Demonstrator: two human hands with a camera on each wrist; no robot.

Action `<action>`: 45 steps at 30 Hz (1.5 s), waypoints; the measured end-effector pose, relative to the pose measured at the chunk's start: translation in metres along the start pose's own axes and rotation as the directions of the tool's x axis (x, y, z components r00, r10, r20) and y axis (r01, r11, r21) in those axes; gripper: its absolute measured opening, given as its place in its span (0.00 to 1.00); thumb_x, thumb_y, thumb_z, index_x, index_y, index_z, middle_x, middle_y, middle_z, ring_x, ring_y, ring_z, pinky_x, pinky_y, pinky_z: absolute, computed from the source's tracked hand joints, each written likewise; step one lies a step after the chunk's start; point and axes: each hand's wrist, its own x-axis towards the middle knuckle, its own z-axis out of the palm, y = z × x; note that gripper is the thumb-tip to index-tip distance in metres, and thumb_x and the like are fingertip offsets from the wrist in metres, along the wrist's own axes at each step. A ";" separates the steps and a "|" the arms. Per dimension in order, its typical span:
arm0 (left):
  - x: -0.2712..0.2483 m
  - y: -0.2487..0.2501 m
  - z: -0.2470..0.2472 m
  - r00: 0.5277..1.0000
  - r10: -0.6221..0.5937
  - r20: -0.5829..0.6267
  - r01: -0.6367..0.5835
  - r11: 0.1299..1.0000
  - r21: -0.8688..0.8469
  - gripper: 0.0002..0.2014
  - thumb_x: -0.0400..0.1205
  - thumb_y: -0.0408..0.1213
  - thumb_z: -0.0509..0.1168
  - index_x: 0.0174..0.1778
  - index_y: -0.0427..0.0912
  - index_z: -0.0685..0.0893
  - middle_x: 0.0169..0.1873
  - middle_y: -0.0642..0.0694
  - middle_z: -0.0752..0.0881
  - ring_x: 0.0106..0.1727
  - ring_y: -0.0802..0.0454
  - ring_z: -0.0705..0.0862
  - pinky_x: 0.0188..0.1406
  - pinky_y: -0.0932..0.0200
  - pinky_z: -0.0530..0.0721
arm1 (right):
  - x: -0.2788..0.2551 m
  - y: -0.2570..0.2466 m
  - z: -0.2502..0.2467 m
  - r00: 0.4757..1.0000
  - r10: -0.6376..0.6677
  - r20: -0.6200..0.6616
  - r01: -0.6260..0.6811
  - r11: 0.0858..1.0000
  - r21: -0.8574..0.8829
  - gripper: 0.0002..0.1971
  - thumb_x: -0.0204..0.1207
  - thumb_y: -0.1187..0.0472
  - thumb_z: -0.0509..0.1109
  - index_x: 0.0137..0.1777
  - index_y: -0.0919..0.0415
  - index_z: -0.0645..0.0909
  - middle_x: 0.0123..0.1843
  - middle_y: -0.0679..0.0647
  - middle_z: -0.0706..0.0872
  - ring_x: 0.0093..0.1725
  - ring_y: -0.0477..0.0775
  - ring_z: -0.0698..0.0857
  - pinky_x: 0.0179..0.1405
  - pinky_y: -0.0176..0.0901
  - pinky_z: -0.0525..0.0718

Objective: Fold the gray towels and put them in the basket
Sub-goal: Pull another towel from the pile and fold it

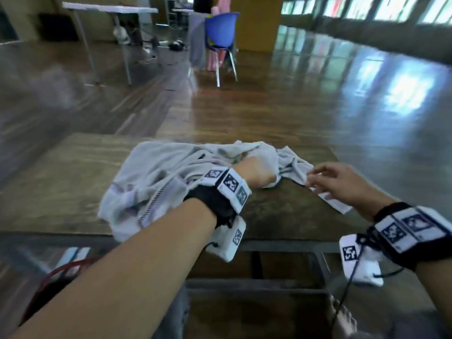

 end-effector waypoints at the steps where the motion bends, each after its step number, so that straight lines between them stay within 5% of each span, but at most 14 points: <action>1: 0.010 0.000 0.011 0.999 0.007 0.043 -0.008 1.000 0.020 0.16 0.86 0.43 0.63 0.32 0.45 0.72 0.32 0.48 0.76 0.31 0.53 0.75 0.32 0.60 0.75 | 0.004 0.015 0.001 1.000 0.025 -0.017 -0.026 0.999 -0.037 0.04 0.80 0.64 0.74 0.51 0.65 0.85 0.46 0.65 0.91 0.42 0.58 0.86 0.36 0.41 0.79; 6: 0.050 -0.004 0.042 0.994 0.070 0.078 -0.076 0.995 0.072 0.16 0.85 0.46 0.63 0.34 0.42 0.78 0.35 0.46 0.81 0.43 0.46 0.80 0.42 0.56 0.73 | 0.025 0.070 0.008 0.996 0.072 -0.054 -0.082 0.977 -0.195 0.05 0.79 0.56 0.75 0.50 0.55 0.84 0.44 0.43 0.85 0.46 0.47 0.85 0.39 0.34 0.76; 9: 0.068 -0.002 0.048 0.988 0.119 0.098 -0.130 0.986 0.107 0.15 0.84 0.47 0.65 0.60 0.42 0.85 0.57 0.45 0.86 0.58 0.47 0.83 0.54 0.55 0.78 | 0.037 0.088 0.018 0.998 0.059 -0.028 -0.065 0.957 -0.281 0.08 0.80 0.53 0.73 0.54 0.51 0.80 0.52 0.43 0.84 0.54 0.47 0.82 0.50 0.38 0.73; 11: 0.079 0.002 0.048 0.987 0.124 0.101 -0.137 0.982 0.129 0.18 0.85 0.47 0.64 0.67 0.43 0.82 0.61 0.46 0.84 0.62 0.47 0.82 0.60 0.53 0.79 | 0.045 0.090 0.025 0.999 0.032 0.014 -0.025 0.936 -0.351 0.10 0.79 0.51 0.72 0.56 0.50 0.78 0.55 0.47 0.82 0.56 0.49 0.81 0.53 0.42 0.73; 17: 0.096 0.016 0.070 0.974 0.108 0.199 -0.154 0.961 0.229 0.04 0.84 0.43 0.63 0.47 0.47 0.80 0.44 0.49 0.82 0.47 0.50 0.81 0.42 0.56 0.75 | 0.068 0.076 0.030 0.997 -0.061 0.043 0.074 0.877 -0.476 0.14 0.79 0.51 0.65 0.63 0.49 0.74 0.68 0.45 0.68 0.50 0.53 0.84 0.45 0.56 0.86; 20: 0.103 0.020 0.079 0.980 0.100 0.174 -0.143 0.956 0.257 0.06 0.83 0.43 0.62 0.51 0.45 0.78 0.52 0.43 0.85 0.49 0.48 0.81 0.45 0.55 0.76 | 0.077 0.079 0.029 0.997 -0.040 0.065 0.066 0.880 -0.470 0.24 0.80 0.54 0.64 0.76 0.46 0.66 0.77 0.49 0.70 0.60 0.58 0.83 0.50 0.59 0.87; 22: 0.109 0.018 0.085 0.982 0.076 0.171 -0.126 0.945 0.302 0.17 0.83 0.45 0.62 0.65 0.42 0.77 0.69 0.40 0.78 0.65 0.44 0.78 0.60 0.50 0.78 | 0.081 0.085 0.030 0.996 -0.007 0.093 0.049 0.887 -0.458 0.35 0.80 0.54 0.64 0.85 0.43 0.55 0.81 0.52 0.71 0.68 0.60 0.82 0.54 0.58 0.86; 24: 0.112 0.013 0.088 0.984 0.026 0.177 -0.094 0.915 0.391 0.30 0.83 0.49 0.62 0.81 0.44 0.66 0.84 0.39 0.57 0.83 0.38 0.60 0.79 0.37 0.68 | 0.081 0.090 0.033 0.996 0.020 0.083 0.026 0.858 -0.513 0.40 0.82 0.50 0.64 0.88 0.45 0.45 0.86 0.51 0.63 0.73 0.61 0.79 0.52 0.53 0.83; 27: 0.119 0.000 0.084 0.989 -0.046 0.143 -0.023 0.894 0.448 0.37 0.82 0.53 0.62 0.86 0.49 0.56 0.87 0.42 0.37 0.88 0.37 0.43 0.82 0.34 0.55 | 0.081 0.095 0.034 0.998 0.060 0.019 -0.037 0.807 -0.590 0.41 0.83 0.43 0.63 0.89 0.49 0.44 0.86 0.50 0.59 0.72 0.64 0.79 0.51 0.54 0.79; 30: 0.126 -0.016 0.072 0.989 -0.121 0.081 0.072 0.890 0.451 0.39 0.80 0.55 0.60 0.86 0.50 0.54 0.87 0.43 0.38 0.88 0.38 0.43 0.83 0.34 0.55 | 0.079 0.094 0.029 0.994 0.108 -0.005 -0.087 0.775 -0.626 0.28 0.83 0.42 0.62 0.81 0.47 0.62 0.75 0.52 0.73 0.68 0.64 0.81 0.55 0.58 0.82; 34: 0.126 -0.025 0.054 0.986 -0.167 0.019 0.143 0.890 0.432 0.37 0.79 0.52 0.61 0.84 0.45 0.59 0.87 0.43 0.49 0.86 0.38 0.56 0.80 0.35 0.66 | 0.078 0.083 0.017 0.992 0.123 0.029 -0.077 0.770 -0.633 0.06 0.79 0.50 0.64 0.55 0.44 0.74 0.58 0.52 0.82 0.54 0.62 0.83 0.50 0.53 0.79; 38: 0.117 -0.025 0.042 0.986 -0.135 -0.094 0.161 0.913 0.375 0.38 0.78 0.50 0.64 0.83 0.41 0.61 0.82 0.37 0.65 0.81 0.37 0.66 0.74 0.37 0.74 | 0.078 0.075 -0.008 0.972 0.234 0.004 -0.189 0.796 -0.576 0.10 0.72 0.46 0.65 0.52 0.45 0.79 0.53 0.54 0.82 0.49 0.62 0.80 0.49 0.53 0.79; 41: 0.109 -0.023 0.028 0.967 -0.091 -0.237 0.173 0.920 0.352 0.35 0.78 0.49 0.66 0.81 0.43 0.64 0.78 0.35 0.69 0.77 0.33 0.71 0.69 0.38 0.78 | 0.080 0.076 -0.026 0.959 0.164 -0.232 -0.256 0.852 -0.457 0.14 0.70 0.47 0.63 0.52 0.51 0.78 0.54 0.59 0.83 0.49 0.66 0.82 0.46 0.52 0.77; 45: 0.100 -0.020 0.025 0.976 -0.073 -0.207 0.152 0.906 0.394 0.34 0.79 0.50 0.69 0.79 0.50 0.65 0.75 0.34 0.68 0.75 0.30 0.70 0.68 0.39 0.75 | 0.081 0.081 -0.040 0.885 -0.080 -0.458 -0.023 0.976 -0.216 0.10 0.66 0.51 0.59 0.39 0.56 0.74 0.42 0.58 0.82 0.40 0.58 0.78 0.38 0.47 0.72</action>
